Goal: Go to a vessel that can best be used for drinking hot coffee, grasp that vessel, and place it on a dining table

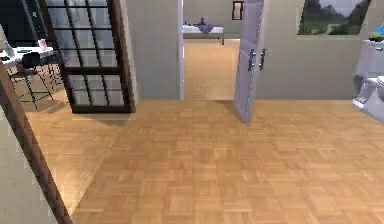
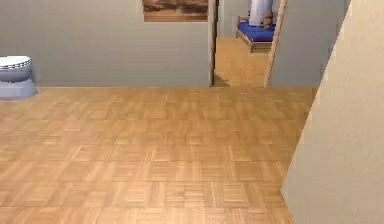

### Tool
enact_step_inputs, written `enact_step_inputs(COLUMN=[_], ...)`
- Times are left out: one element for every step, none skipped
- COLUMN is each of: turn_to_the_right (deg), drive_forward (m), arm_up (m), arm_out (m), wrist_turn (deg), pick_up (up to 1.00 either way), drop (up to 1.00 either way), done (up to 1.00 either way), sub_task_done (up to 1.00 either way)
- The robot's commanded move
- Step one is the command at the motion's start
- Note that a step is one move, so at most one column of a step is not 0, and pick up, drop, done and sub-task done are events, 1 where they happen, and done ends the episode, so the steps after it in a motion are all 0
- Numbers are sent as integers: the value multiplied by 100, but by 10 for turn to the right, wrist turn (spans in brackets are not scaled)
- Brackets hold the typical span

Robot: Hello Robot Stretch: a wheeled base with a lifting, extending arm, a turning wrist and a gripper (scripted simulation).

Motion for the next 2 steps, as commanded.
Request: enact_step_inputs(turn_to_the_right=[450, 450], drive_forward=[0, 0], arm_up=[0, 0], arm_out=[0, 0], wrist_turn=[0, 0], pick_up=[0, 0], drop=[0, 0], done=[0, 0], sub_task_done=[0, 0])
